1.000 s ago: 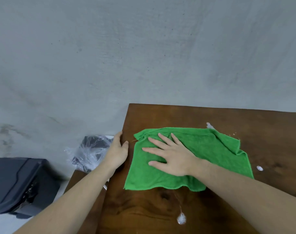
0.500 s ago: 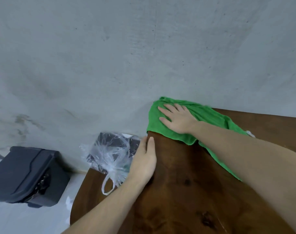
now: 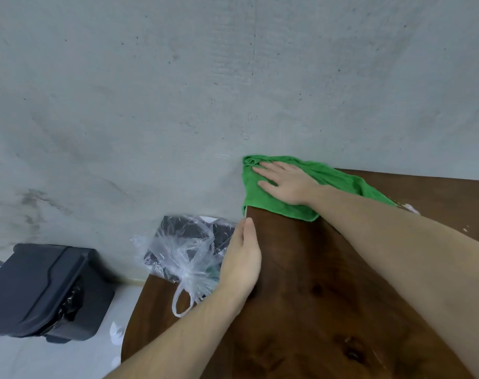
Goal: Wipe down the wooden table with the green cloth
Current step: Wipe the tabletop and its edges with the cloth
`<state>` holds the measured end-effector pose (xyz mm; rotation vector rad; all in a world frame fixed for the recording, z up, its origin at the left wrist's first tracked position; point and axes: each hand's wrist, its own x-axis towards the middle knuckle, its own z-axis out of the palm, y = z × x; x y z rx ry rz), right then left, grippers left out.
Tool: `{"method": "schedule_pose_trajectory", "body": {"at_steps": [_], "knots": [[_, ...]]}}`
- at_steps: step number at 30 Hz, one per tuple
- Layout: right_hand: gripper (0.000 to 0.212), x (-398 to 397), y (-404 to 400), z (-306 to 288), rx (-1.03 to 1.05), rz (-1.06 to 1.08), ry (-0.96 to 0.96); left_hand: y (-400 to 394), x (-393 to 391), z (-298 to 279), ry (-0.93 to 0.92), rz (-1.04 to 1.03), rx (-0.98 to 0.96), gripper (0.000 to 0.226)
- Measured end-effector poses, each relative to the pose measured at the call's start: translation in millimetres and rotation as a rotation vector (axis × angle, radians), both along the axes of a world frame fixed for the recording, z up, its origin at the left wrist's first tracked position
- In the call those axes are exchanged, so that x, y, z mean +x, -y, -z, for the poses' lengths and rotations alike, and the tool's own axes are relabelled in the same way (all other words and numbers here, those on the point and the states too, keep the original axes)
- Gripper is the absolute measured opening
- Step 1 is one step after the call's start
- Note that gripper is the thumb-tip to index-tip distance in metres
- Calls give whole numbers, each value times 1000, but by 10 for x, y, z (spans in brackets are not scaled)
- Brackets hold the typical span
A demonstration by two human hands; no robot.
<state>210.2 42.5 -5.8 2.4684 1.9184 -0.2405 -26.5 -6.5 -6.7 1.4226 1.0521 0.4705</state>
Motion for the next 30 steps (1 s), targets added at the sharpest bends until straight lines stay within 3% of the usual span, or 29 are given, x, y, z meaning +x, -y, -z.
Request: {"method": "schedule_pose_trajectory", "body": {"at_steps": [11, 16, 20, 25, 30], "knots": [[65, -986, 1432, -29, -18, -162, 12, 536, -642, -110, -165, -3, 55, 42], [65, -1343, 2315, -35, -39, -332, 28, 944, -974, -118, -88, -9, -11, 53], [62, -1233, 2751, -84, -40, -415, 18, 1227, -1192, -146, -139, -23, 18, 45], [61, -1020, 2673, -47, -11, -157, -6, 1523, -1459, -101, -202, -8, 76, 45], [65, -1293, 2331, 8, -13, 97, -23, 1711, -1705, -5, -289, -74, 94, 43]]}}
